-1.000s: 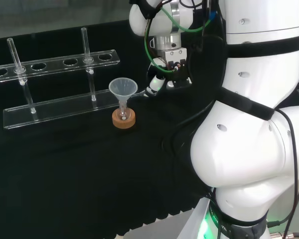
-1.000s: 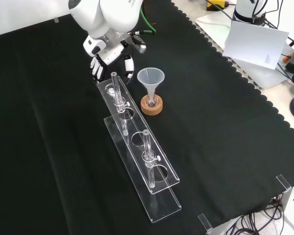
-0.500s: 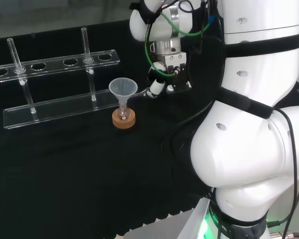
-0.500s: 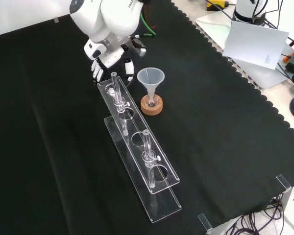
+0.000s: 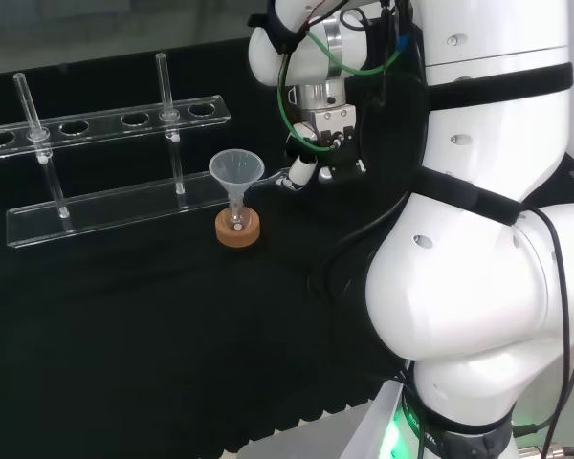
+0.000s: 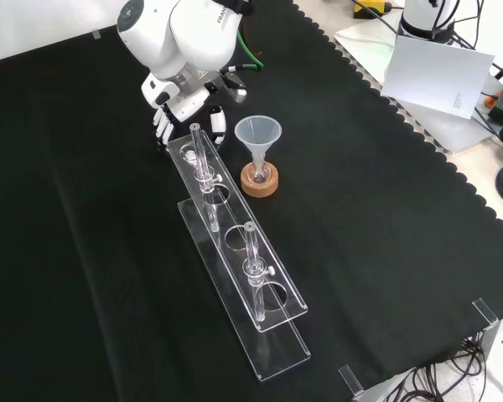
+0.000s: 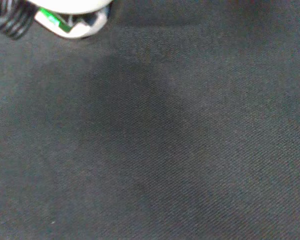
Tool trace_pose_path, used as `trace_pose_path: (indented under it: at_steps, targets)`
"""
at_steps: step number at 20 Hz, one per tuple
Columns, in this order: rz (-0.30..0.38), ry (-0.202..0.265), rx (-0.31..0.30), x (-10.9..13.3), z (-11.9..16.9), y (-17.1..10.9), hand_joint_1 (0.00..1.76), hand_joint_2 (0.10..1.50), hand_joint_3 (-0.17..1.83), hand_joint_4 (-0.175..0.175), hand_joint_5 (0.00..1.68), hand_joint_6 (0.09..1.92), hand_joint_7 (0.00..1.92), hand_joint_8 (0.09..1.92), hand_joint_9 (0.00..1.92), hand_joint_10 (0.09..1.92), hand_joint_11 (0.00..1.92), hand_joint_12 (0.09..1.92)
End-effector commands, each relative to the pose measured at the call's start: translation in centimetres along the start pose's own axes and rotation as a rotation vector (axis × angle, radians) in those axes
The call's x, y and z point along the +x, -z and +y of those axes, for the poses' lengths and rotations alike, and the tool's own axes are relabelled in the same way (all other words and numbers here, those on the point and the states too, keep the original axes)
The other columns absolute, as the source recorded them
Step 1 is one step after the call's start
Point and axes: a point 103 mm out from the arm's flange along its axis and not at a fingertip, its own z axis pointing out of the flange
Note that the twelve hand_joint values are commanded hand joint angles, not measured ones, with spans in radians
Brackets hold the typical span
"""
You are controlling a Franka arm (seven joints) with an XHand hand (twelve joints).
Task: Pick up the weighing funnel.
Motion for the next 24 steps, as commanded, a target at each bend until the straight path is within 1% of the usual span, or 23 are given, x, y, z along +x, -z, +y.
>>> trace_pose_path:
  at_steps: [1,3,6,11,13,20,24]
  targets:
    - [-0.021,-0.008,-0.011,-0.22,0.3,-0.06,0.91,0.55,0.66,-0.035,0.55,0.72,0.42,0.72,0.65,0.58,0.46,1.32]
    - [-0.03,-0.007,-0.012,-0.26,0.41,-0.1,0.92,0.55,0.66,-0.033,0.56,0.73,0.42,0.72,0.65,0.58,0.46,1.31]
    - [-0.041,-0.011,-0.018,-0.2,0.55,-0.19,0.93,0.55,0.66,-0.022,0.64,0.8,0.42,0.72,0.65,0.57,0.46,1.31]
    - [-0.041,-0.011,-0.034,-0.29,0.76,-0.13,0.93,0.55,0.66,-0.016,0.72,0.9,0.42,0.72,0.66,0.57,0.47,1.31]
    - [-0.05,-0.01,-0.034,-0.18,0.76,-0.14,0.94,0.55,0.66,-0.017,0.72,0.91,0.43,0.72,0.66,0.57,0.47,1.31]
    - [-0.046,-0.003,-0.029,0.04,0.96,-0.46,0.94,0.55,0.67,-0.022,0.69,0.93,0.43,0.72,0.67,0.57,0.47,1.3]
    - [-0.047,-0.001,-0.037,0.31,1.12,-0.61,0.94,0.55,0.67,-0.025,0.67,0.93,0.43,0.72,0.67,0.57,0.47,1.3]
